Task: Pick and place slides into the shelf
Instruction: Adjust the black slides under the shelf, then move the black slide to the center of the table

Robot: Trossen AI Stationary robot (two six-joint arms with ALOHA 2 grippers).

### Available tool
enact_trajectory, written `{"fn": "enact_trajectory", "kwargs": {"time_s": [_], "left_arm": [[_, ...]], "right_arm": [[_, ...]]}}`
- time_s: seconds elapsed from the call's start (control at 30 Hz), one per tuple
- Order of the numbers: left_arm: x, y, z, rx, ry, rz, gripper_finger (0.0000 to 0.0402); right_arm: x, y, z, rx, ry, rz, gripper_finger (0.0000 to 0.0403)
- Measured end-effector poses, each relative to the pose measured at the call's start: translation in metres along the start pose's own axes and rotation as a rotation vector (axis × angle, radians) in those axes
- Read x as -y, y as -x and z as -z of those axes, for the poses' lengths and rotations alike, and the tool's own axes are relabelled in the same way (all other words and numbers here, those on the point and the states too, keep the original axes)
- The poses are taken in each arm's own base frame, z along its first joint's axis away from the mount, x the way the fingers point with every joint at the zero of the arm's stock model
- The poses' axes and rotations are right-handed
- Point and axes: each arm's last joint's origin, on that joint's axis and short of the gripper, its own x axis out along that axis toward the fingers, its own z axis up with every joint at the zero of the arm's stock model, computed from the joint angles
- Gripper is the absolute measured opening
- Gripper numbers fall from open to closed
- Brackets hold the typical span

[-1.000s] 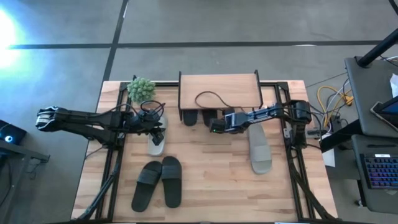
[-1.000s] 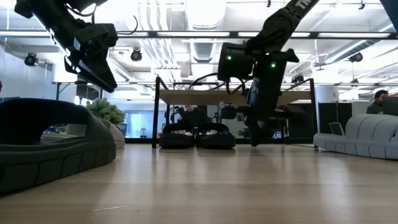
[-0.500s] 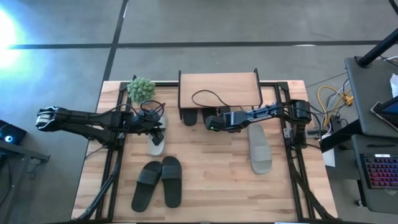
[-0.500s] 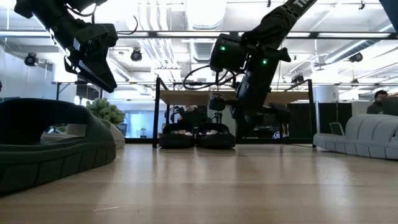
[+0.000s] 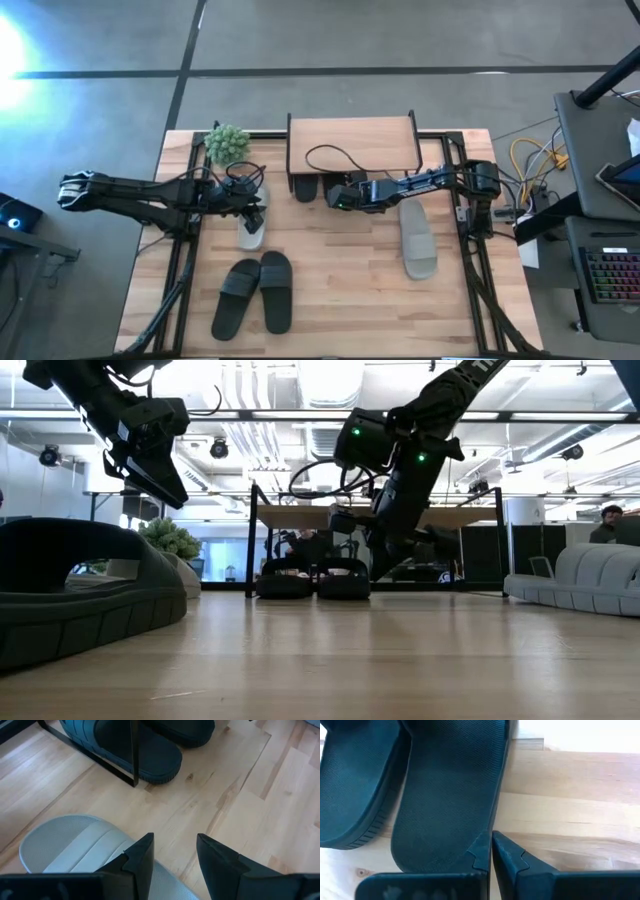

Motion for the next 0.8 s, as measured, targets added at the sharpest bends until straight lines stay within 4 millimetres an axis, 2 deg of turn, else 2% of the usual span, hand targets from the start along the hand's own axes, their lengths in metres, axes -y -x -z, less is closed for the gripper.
{"fn": "enact_trajectory", "kwargs": {"time_s": [0.27, 0.43, 0.53, 0.67, 0.73, 0.8], "left_arm": [[0.0, 0.0, 0.0, 0.0, 0.0, 0.0, 0.0134], [0.0, 0.0, 0.0, 0.0, 0.0, 0.0, 0.0134], [0.0, 0.0, 0.0, -0.001, 0.0, 0.002, 0.0134], [0.001, 0.0, 0.0, -0.012, -0.001, 0.021, 0.0134], [0.001, 0.0, 0.0, -0.017, 0.0, 0.033, 0.0134], [0.002, 0.001, -0.001, -0.01, 0.002, 0.038, 0.0134]], "right_arm": [[-0.004, 0.002, 0.002, 0.027, 0.044, -0.026, 0.0008], [-0.002, 0.019, 0.01, 0.071, 0.066, 0.074, 0.0008], [-0.007, 0.041, 0.018, 0.076, 0.184, 0.067, 0.0008], [-0.02, 0.091, 0.031, 0.092, 0.475, -0.077, 0.0008], [-0.02, 0.115, 0.036, 0.088, 0.557, -0.134, 0.0009], [-0.014, 0.135, 0.035, -0.007, 0.579, -0.172, 0.0011]]}}
